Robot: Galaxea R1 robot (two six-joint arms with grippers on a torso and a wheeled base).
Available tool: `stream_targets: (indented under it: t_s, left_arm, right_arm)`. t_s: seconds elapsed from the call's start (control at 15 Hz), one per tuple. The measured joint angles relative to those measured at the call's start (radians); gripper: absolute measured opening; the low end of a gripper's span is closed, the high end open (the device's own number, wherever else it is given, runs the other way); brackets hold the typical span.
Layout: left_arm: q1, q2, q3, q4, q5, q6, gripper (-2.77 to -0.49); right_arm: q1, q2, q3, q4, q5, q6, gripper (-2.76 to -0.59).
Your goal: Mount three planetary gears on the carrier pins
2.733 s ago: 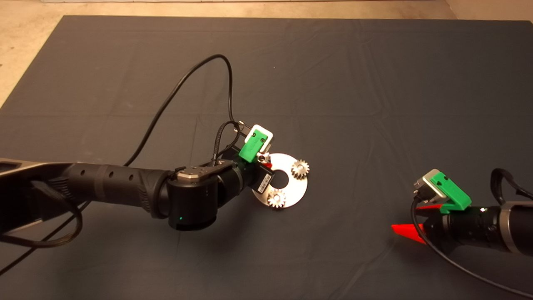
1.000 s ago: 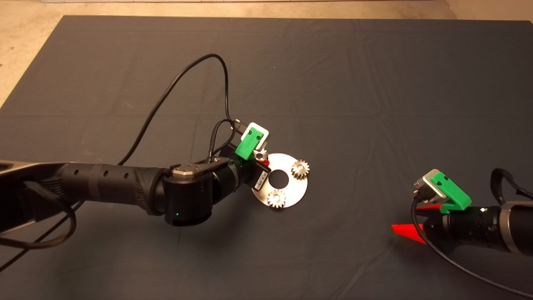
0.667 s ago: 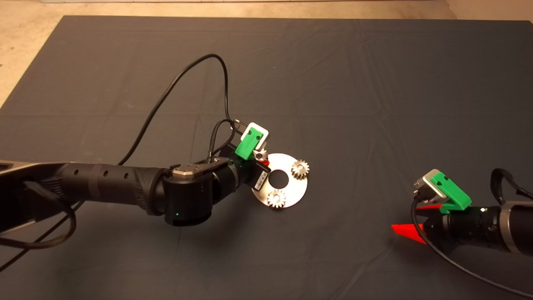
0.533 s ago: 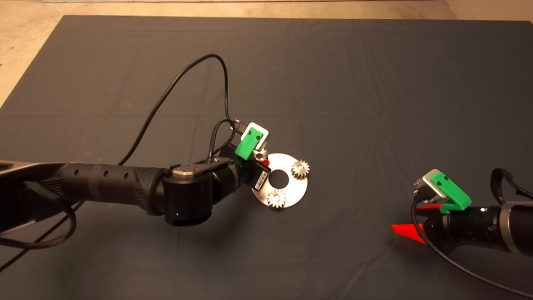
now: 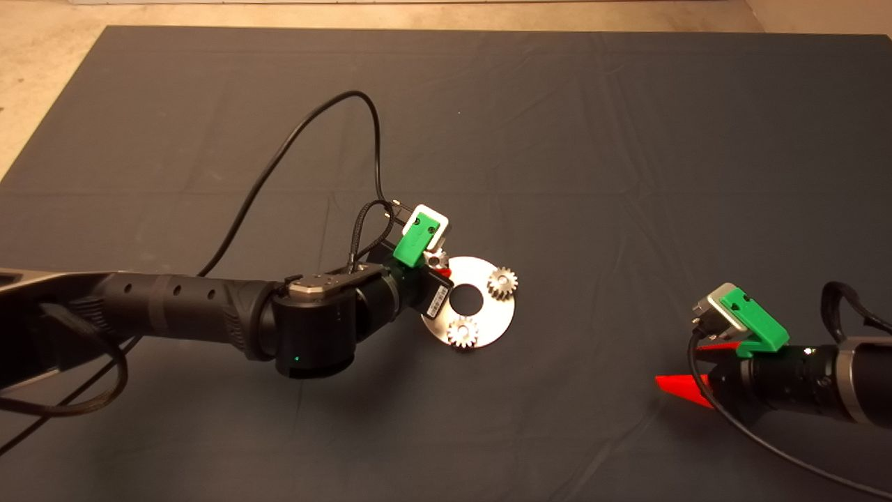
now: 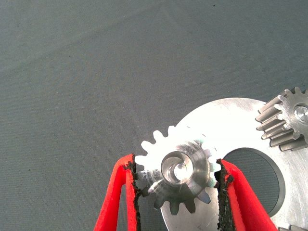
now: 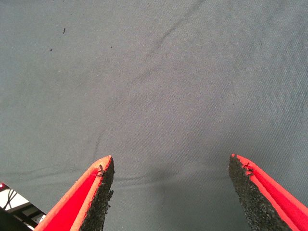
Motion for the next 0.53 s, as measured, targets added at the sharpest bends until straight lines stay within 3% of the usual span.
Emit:
stream_targets:
  t_s: [0.53]
  left_arm:
    - [0.0, 0.0, 0.0, -0.001, -0.003, 0.0, -2.58]
  right_arm:
    - [0.0, 0.0, 0.0, 0.0, 0.0, 0.0, -1.6]
